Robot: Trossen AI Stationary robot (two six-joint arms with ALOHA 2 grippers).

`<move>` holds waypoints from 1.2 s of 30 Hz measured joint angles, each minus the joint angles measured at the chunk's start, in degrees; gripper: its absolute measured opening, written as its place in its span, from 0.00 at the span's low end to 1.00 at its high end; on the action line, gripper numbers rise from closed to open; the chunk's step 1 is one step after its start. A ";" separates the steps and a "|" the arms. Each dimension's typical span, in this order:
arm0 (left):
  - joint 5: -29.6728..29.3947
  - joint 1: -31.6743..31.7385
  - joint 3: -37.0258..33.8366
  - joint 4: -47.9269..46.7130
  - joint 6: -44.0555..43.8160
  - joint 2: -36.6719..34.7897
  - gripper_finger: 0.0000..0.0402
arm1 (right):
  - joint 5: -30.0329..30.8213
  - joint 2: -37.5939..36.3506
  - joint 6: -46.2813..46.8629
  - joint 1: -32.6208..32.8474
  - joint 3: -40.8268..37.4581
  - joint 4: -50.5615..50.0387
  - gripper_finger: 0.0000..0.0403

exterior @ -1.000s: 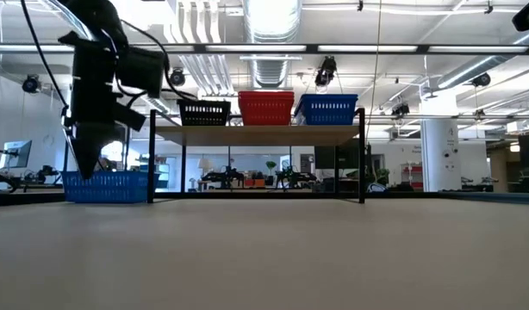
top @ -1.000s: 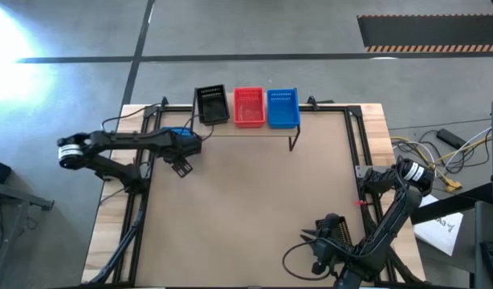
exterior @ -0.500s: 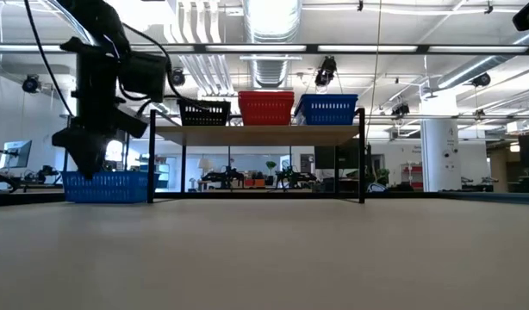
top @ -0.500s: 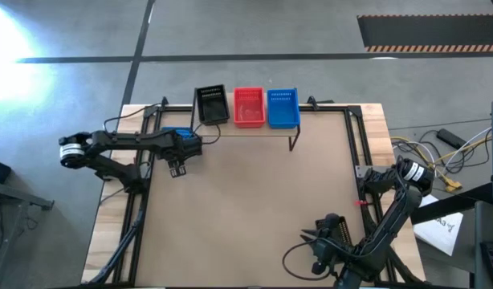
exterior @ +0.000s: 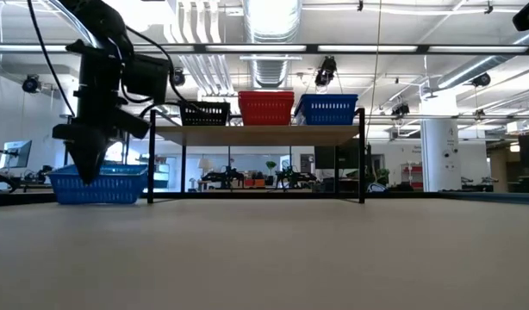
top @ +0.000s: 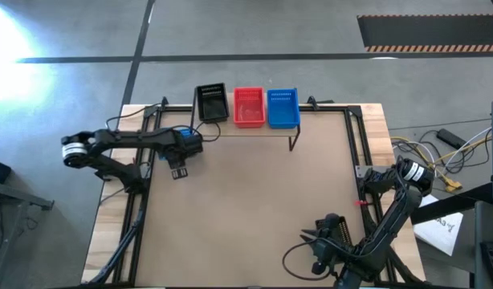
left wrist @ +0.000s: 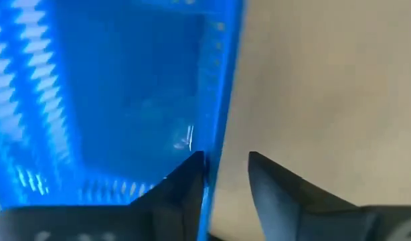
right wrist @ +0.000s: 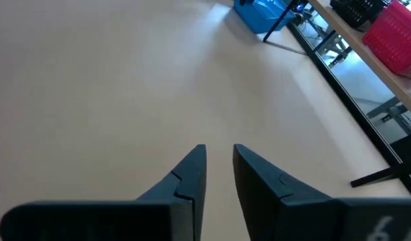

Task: Stack baskets on shelf by color
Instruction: Stack the blue bin on the blue bins on the shelf

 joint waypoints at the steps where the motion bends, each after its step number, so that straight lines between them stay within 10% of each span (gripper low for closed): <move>1: 1.82 0.00 0.12 -0.03 -0.12 -0.32 0.22 | 0.00 0.00 0.00 0.00 0.00 0.02 0.17; 15: 22.56 -7.26 1.58 -0.27 -6.23 -7.44 0.02 | 0.00 -0.02 0.00 0.00 0.00 0.11 0.17; 26: 24.55 -29.65 1.66 9.76 -12.03 -2.47 0.02 | 0.01 -0.07 0.45 -0.07 0.00 0.40 0.16; 36: 19.30 -37.81 8.13 29.35 4.92 10.14 0.02 | -2.59 -0.07 -7.41 -6.43 0.00 4.37 0.24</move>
